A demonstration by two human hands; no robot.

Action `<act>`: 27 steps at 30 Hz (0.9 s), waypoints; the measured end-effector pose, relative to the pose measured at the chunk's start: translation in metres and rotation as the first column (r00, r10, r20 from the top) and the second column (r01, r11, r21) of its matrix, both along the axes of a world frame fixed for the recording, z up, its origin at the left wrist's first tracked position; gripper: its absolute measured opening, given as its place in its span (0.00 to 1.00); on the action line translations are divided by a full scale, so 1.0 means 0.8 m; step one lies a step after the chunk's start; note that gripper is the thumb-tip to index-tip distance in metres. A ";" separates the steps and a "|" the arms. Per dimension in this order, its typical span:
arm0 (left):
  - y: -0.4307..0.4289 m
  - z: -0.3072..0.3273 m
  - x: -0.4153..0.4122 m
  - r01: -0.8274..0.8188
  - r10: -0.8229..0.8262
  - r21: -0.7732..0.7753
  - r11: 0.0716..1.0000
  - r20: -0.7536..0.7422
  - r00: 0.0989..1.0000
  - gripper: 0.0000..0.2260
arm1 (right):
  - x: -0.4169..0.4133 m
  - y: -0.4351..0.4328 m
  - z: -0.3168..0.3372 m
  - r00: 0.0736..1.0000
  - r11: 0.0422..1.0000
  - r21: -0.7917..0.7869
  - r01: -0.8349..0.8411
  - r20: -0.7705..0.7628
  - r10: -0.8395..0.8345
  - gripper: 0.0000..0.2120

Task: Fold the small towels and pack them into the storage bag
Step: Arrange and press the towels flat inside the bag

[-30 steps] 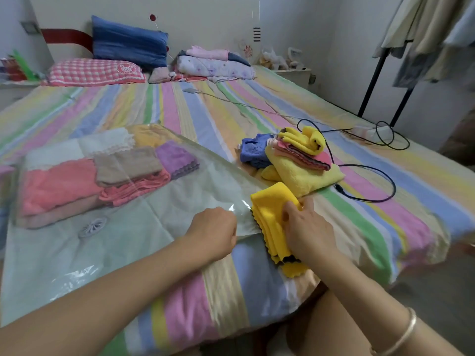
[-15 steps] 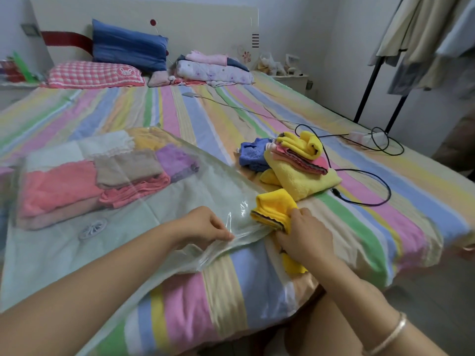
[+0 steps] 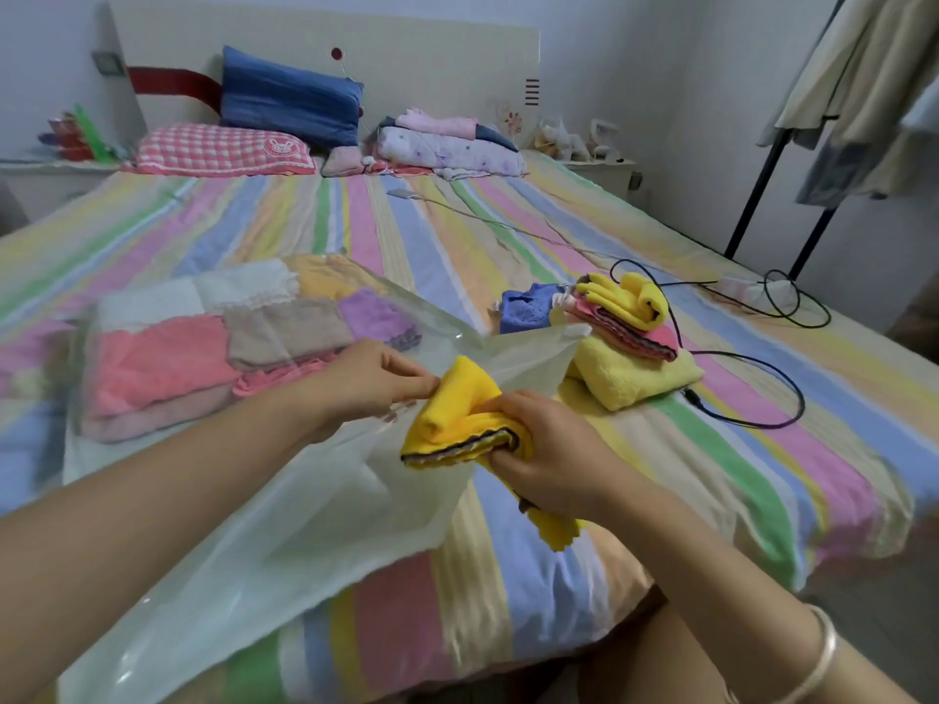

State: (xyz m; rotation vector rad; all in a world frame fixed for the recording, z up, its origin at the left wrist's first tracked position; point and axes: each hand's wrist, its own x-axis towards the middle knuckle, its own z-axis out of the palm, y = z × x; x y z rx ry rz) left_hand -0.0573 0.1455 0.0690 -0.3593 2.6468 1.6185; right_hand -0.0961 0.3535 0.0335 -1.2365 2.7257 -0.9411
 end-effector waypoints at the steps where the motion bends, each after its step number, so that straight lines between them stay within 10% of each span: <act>1: -0.001 -0.002 0.001 -0.033 0.033 -0.003 0.999 -0.021 0.999 0.07 | 0.000 -0.001 0.002 0.999 0.989 0.146 0.026 -0.026 -0.023 0.10; 6: 0.014 0.002 0.008 -0.023 0.036 0.116 0.993 -0.107 0.994 0.08 | 0.008 -0.012 0.000 0.991 0.747 0.654 0.122 -0.045 -0.122 0.09; 12: 0.032 0.008 0.009 0.049 -0.024 0.180 0.982 -0.139 0.990 0.07 | -0.021 -0.083 -0.019 0.990 0.976 0.167 0.141 -0.033 -0.137 0.13; 18: 0.011 0.021 -0.002 0.150 -0.102 0.379 0.913 -0.145 0.984 0.10 | -0.078 -0.143 -0.039 0.950 0.970 -0.167 0.178 0.286 -0.125 0.06; 23: -0.071 -0.016 -0.025 -0.117 0.190 0.293 0.949 -0.237 0.953 0.08 | -0.137 -0.203 -0.054 0.981 0.972 0.143 0.185 -0.086 -0.174 0.16; 27: -0.154 -0.056 -0.049 -0.275 0.365 0.334 0.901 -0.248 0.897 0.10 | -0.171 -0.246 -0.049 0.981 0.992 0.030 0.125 -0.153 -0.119 0.26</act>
